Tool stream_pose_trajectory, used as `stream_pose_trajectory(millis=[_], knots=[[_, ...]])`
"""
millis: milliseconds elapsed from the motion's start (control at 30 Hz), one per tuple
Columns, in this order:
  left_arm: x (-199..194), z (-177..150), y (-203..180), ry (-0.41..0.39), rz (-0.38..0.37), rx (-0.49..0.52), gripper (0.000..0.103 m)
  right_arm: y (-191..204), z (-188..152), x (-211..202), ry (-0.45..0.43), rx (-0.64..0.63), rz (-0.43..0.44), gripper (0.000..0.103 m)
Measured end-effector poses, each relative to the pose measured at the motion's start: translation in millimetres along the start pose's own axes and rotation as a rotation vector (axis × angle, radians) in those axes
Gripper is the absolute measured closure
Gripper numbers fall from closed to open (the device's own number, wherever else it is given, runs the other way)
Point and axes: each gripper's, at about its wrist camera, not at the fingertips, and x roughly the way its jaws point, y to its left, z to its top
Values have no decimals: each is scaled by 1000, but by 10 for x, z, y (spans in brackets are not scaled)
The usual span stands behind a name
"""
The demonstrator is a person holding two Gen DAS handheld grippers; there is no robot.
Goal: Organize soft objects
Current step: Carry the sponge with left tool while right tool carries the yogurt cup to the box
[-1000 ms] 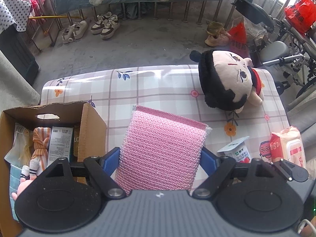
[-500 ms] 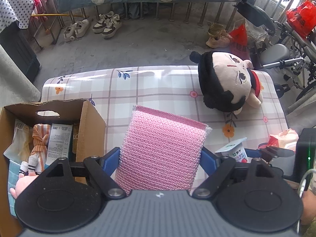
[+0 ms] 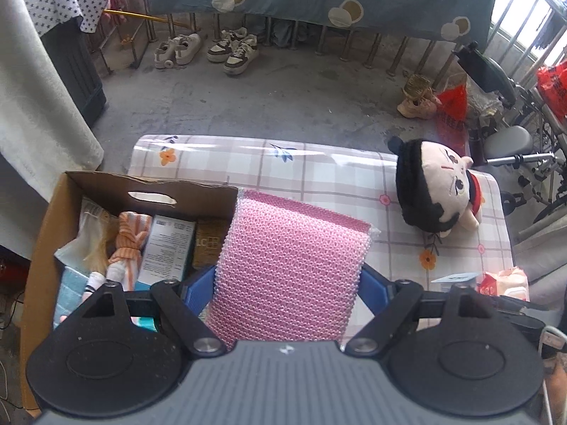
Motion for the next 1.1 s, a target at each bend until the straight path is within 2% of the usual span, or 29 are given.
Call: stream_pose_trajectory(millis=[167,300,467,600,767,833,967,1100], knots=[[-267,26,455,-31,30,-60,19,475,180,-228,-47,-4,93,57],[-409,-59,803,-39,50,-106,19,1066,294,-348,-57,-31,199,57],[-545,-297,1270,-13,71,-162,19,1886,262,-295,-11,-51,342,57],[-595,-554,1688,35,94,-194,19,2506,95,-93,67,-54,413,57],[-393,-924,2070,142,157,-184,19,3037,-238,185,178,-52,425,57],[-256,-1077,2219,181,156,-195,19,3188,-361,279,218,-57,414,57],[54,-1303,2457,279,138,-226,18,3311,-484,378,264,-72,393,57],[314,-1396,2618,344,114,-256,18,3297,-490,535,283,-103,377,57]])
